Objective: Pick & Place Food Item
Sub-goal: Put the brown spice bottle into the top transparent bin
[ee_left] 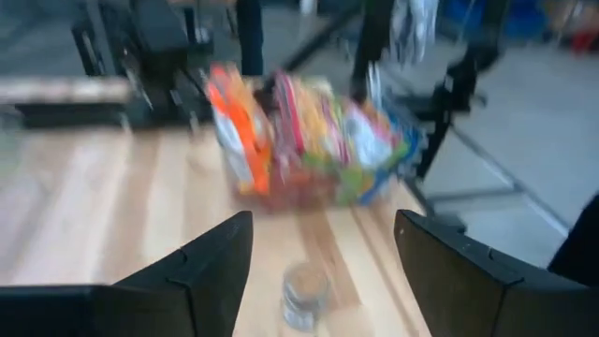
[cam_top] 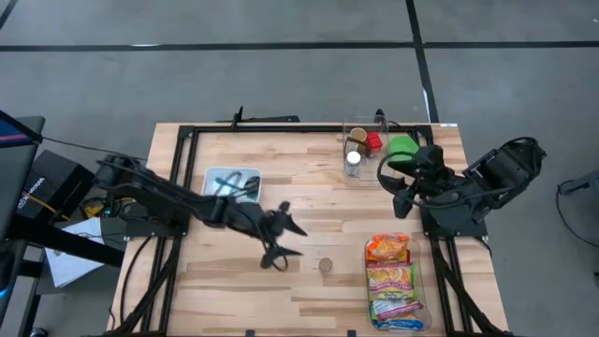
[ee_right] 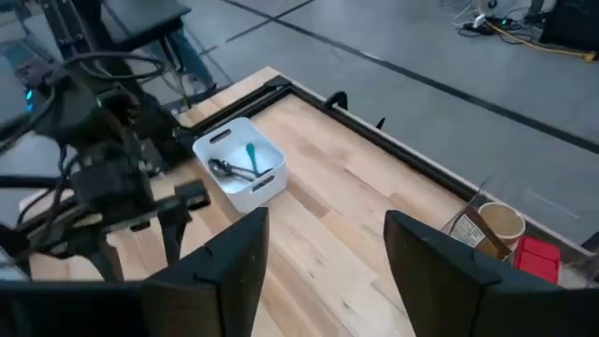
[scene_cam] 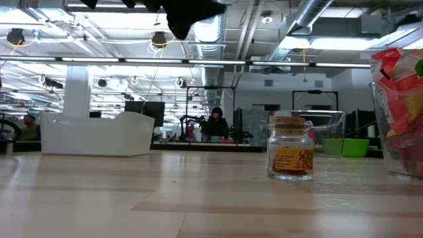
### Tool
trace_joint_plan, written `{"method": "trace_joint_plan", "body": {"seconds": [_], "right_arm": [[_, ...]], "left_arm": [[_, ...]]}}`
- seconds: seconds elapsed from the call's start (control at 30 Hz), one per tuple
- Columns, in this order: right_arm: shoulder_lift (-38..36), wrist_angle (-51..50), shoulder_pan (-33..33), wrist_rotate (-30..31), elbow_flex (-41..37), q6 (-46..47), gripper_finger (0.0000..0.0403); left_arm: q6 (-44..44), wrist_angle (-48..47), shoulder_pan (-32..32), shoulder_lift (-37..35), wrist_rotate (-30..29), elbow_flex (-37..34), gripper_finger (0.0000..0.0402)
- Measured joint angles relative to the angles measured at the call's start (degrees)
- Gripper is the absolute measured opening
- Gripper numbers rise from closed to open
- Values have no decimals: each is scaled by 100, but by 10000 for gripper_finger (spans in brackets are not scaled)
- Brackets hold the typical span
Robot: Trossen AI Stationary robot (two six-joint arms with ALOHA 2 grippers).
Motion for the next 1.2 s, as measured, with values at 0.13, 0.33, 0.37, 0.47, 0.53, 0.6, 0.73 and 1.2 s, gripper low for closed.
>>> {"method": "trace_joint_plan", "body": {"seconds": [0.13, 0.33, 0.37, 0.47, 0.53, 0.6, 0.73, 1.2], "right_arm": [[0, 0, 100, -191, 0, -116, 205], [0, -13, 422, -197, 0, -137, 205], [0, -13, 478, -197, 0, -156, 205], [0, -11, 654, -197, 0, -156, 205], [0, -11, 745, -204, 0, -156, 205], [0, -11, 829, -215, 0, -132, 205], [0, 20, 947, -259, 0, -127, 205], [0, -21, 1028, -455, 0, -112, 205]], "left_arm": [[-145, -331, -259, 712, -236, 340, 250], [-917, -298, -703, 1780, -613, 523, 246], [-1001, -303, -779, 1943, -776, 546, 247], [-1210, -75, -946, 2429, -1199, 665, 250], [-1372, 159, -974, 2746, -1414, 732, 253], [-1487, 324, -984, 3028, -1577, 824, 258], [-1587, 377, -917, 3338, -1930, 1106, 270], [-1458, 772, -721, 3900, -1637, 1421, 286]]}}
